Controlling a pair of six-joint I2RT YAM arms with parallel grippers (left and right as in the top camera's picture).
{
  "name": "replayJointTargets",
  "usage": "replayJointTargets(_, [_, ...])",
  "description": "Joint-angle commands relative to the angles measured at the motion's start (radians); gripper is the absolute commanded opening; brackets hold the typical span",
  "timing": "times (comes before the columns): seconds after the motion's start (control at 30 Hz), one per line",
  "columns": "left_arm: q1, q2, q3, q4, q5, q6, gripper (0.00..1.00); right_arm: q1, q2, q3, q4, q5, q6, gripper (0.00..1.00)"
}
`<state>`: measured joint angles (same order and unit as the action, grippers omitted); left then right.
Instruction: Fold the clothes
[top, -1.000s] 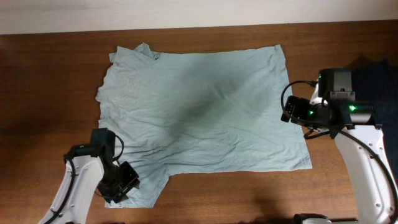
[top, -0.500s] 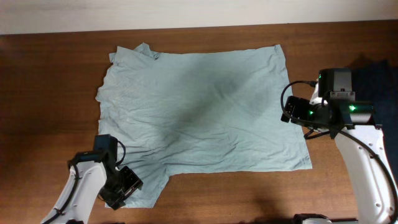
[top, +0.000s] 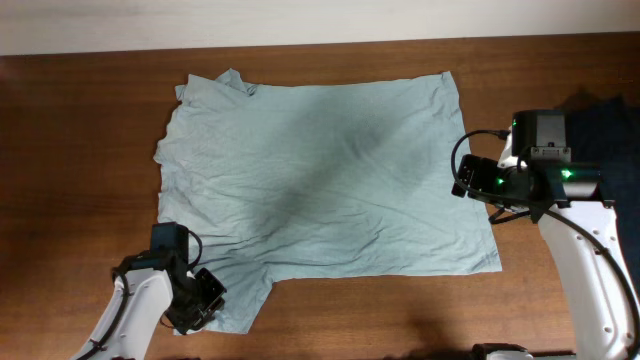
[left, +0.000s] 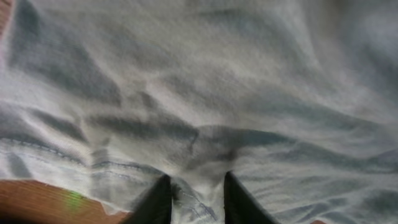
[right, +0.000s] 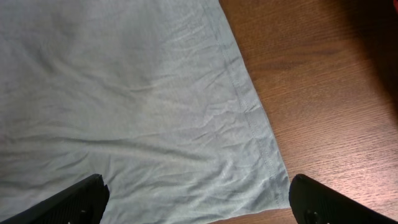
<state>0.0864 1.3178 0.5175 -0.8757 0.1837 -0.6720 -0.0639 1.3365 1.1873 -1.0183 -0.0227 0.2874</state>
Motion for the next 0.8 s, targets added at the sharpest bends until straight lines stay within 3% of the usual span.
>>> replayJointTargets(0.0, [-0.003, 0.011, -0.034, 0.049, 0.065, 0.031, 0.05, -0.003, 0.002, 0.007, -0.002, 0.008, -0.003, 0.97])
replayJointTargets(0.03, [-0.003, 0.011, -0.032, 0.048, 0.074, 0.038, 0.01, -0.003, 0.002, 0.007, -0.002, 0.009, -0.003, 0.97])
replayJointTargets(0.27, [-0.003, 0.011, 0.017, -0.018, 0.161, 0.092, 0.01, -0.003, 0.002, 0.007, 0.001, 0.009, -0.003, 0.98])
replayJointTargets(0.43, [-0.003, 0.011, 0.12, -0.093, 0.159, 0.229, 0.01, -0.003, 0.002, 0.007, 0.003, 0.009, -0.003, 0.98])
replayJointTargets(0.77, [-0.003, 0.011, 0.229, -0.058, 0.087, 0.332, 0.01, -0.003, 0.002, 0.007, 0.013, 0.008, -0.003, 0.98])
